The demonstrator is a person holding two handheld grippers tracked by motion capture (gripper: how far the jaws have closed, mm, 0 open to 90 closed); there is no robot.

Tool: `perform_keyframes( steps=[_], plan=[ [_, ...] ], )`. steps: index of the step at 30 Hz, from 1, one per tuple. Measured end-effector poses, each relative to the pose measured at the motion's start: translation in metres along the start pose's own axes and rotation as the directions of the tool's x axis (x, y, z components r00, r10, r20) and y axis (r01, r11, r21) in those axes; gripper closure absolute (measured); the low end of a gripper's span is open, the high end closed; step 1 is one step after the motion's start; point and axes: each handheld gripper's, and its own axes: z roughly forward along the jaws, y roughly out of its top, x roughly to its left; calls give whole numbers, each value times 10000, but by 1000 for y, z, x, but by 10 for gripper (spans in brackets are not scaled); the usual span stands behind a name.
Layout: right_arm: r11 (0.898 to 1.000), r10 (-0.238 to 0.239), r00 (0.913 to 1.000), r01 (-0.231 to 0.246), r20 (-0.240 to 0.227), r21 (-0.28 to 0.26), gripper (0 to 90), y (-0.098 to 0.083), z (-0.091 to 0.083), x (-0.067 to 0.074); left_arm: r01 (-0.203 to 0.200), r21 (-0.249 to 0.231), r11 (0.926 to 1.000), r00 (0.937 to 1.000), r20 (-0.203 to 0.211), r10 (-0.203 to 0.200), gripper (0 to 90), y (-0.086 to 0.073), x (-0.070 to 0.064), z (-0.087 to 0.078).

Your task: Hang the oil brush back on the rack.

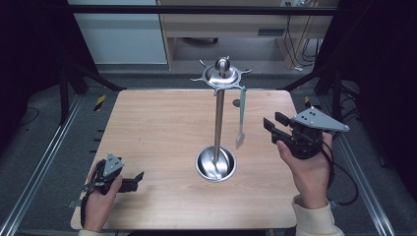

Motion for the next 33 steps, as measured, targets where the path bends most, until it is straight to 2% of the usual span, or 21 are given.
perform_keyframes(
  steps=[3,10,11,13,14,16,17,18,20,30,33],
  plan=[
    [10000,84,9998,-84,153,-25,509,0,-1,-2,-3,-1,10000,10000,6,3,25,0,0,0],
    [9991,397,9970,-386,665,-177,358,-2,-6,-15,-12,-3,10000,10000,21,12,25,0,0,0],
    [9991,397,9970,-386,665,-177,358,-2,-6,-15,-9,0,10000,10000,21,9,25,0,0,0],
    [9987,494,9950,-481,863,-164,294,-3,-7,-19,-4,-15,10000,10000,17,4,25,0,0,0],
    [9987,494,9950,-481,863,-164,294,-3,-7,-19,-2,-20,10000,10000,17,2,25,0,0,0],
    [9988,467,9927,-450,1111,-176,257,-4,-7,-22,-11,-14,10000,10000,19,11,25,0,0,0],
    [9990,403,9891,-375,1414,-223,215,-4,-7,-25,2,-23,10000,10000,23,-2,25,0,0,0],
    [9990,403,9891,-375,1414,-223,215,-4,-7,-25,2,-23,10000,10000,23,-2,25,0,0,0],
    [9999,102,9844,-86,1756,-95,167,-6,-7,-29,-12,-3,10000,10000,28,12,25,0,0,0],
    [9999,121,9807,-125,1952,6,97,-12,-5,-39,-5,-19,10000,10000,20,5,25,0,0,0],
    [9996,128,9802,-174,1975,216,78,-16,-2,-43,-22,-27,10000,10000,21,22,25,0,0,0]
  ],
)
